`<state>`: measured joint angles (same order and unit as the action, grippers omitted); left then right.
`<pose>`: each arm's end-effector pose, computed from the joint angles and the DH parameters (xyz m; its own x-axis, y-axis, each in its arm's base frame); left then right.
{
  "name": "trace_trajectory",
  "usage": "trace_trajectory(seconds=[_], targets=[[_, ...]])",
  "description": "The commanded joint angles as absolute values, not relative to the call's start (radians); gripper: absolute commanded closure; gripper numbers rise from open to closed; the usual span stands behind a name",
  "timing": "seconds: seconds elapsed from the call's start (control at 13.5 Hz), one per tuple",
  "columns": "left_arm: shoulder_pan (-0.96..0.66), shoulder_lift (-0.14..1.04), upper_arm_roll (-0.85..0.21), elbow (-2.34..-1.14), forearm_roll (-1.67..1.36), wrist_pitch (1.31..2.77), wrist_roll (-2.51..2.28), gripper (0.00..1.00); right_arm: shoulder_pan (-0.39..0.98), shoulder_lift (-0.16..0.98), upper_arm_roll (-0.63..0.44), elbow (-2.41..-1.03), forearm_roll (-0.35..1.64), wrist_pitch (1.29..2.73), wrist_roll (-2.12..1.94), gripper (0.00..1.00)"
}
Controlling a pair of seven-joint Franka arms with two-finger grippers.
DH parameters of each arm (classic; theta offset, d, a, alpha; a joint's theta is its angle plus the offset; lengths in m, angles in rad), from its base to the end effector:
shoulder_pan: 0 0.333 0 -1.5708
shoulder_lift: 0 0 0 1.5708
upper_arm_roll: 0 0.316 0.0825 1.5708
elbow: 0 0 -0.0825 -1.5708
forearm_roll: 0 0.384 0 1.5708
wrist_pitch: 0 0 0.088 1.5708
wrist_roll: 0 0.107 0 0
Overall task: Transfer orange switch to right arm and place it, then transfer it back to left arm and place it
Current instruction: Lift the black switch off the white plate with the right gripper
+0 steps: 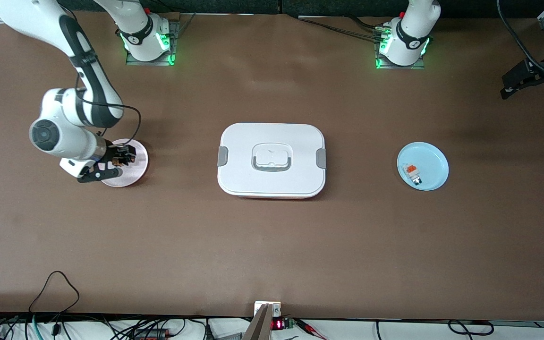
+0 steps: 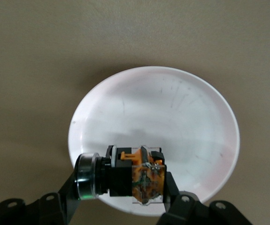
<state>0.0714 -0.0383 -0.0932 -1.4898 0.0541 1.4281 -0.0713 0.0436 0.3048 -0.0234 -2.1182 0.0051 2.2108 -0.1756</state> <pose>0.5273 -0.0063 0.6706 0.9982 0.0572 -0.0192 0.0560 -0.9967 -0.0588 0.5518 0.0113 0.2518 0.9594 0.1907 -0.2079 0.1879 -0.9816 -0.0332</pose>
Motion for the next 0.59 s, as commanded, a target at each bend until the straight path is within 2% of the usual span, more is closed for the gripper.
trace_trajectory(seconds=[0.0,0.22,0.52], targets=[[0.080,-0.049,-0.092,-1.477,0.045,1.410,-0.069,0.01,0.038,0.198,-0.005,-2.050,0.025,2.045,-0.202,0.70],[0.080,-0.061,-0.091,-1.477,0.046,1.408,-0.071,0.01,0.037,0.169,0.017,-1.893,0.026,1.864,-0.222,0.70],[0.080,-0.061,-0.087,-1.479,0.046,1.410,-0.069,0.01,0.037,0.155,0.017,-1.793,0.269,1.853,-0.510,0.75]])
